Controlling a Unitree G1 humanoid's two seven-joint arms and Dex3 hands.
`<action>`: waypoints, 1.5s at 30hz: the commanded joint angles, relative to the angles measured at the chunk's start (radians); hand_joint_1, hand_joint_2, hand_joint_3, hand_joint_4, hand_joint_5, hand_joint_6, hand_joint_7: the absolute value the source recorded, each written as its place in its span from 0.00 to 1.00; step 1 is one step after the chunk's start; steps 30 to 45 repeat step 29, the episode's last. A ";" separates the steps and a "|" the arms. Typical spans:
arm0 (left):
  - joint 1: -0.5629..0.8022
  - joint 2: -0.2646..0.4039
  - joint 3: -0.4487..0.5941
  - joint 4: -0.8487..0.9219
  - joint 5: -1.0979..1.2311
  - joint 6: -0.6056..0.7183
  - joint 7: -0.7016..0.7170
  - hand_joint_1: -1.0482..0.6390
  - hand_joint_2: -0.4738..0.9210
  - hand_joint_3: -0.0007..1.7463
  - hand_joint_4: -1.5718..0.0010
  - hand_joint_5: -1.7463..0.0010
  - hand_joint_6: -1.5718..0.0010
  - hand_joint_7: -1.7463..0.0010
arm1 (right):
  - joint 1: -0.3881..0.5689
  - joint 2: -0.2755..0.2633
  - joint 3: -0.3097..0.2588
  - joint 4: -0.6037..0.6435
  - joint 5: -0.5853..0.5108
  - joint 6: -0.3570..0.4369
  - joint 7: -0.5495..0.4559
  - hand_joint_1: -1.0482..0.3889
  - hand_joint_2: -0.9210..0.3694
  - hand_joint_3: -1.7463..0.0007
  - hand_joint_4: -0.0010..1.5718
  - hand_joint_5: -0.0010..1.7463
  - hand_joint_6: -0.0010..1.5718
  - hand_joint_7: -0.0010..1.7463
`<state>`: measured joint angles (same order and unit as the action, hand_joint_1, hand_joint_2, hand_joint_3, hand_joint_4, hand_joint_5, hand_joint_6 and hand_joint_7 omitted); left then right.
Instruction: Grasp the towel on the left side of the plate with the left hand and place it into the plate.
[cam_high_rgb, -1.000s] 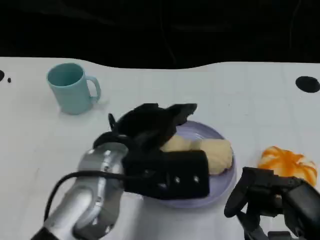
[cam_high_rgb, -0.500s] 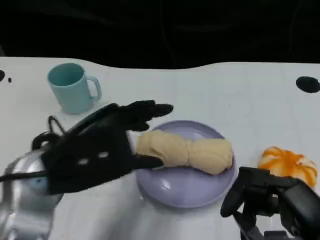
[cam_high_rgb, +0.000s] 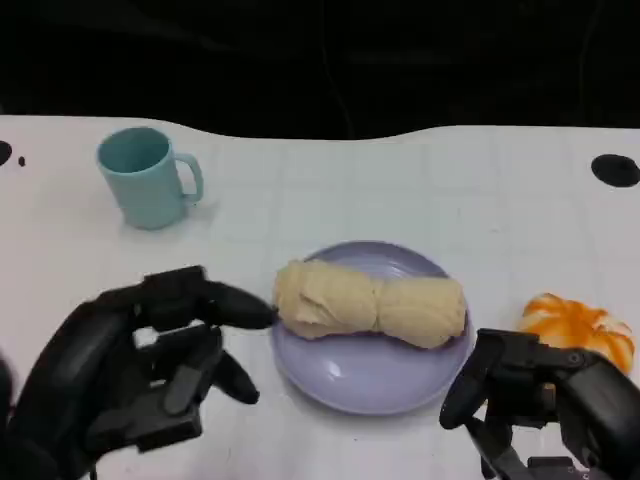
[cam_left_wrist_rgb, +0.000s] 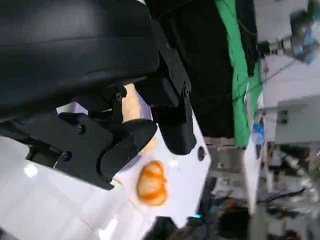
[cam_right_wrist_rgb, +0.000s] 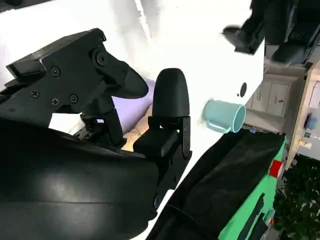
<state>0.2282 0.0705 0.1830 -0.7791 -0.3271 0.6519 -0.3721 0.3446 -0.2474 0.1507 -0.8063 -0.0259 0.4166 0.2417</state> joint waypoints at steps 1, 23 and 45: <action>0.070 -0.037 0.065 -0.095 -0.166 0.155 0.094 0.54 0.75 0.71 0.48 0.06 0.50 0.27 | -0.003 -0.011 -0.019 0.004 0.008 0.010 0.004 0.65 0.29 0.40 0.50 0.95 0.46 0.75; 0.041 -0.033 -0.002 -0.002 -0.227 0.207 0.279 0.56 0.71 0.78 0.46 0.00 0.55 0.02 | 0.019 -0.025 -0.062 0.044 0.020 -0.066 0.028 0.66 0.27 0.40 0.49 0.95 0.46 0.75; 0.035 -0.031 0.000 0.001 -0.240 0.204 0.292 0.56 0.70 0.78 0.46 0.00 0.54 0.03 | 0.017 -0.026 -0.067 0.039 0.028 -0.060 0.030 0.67 0.28 0.39 0.49 0.95 0.45 0.76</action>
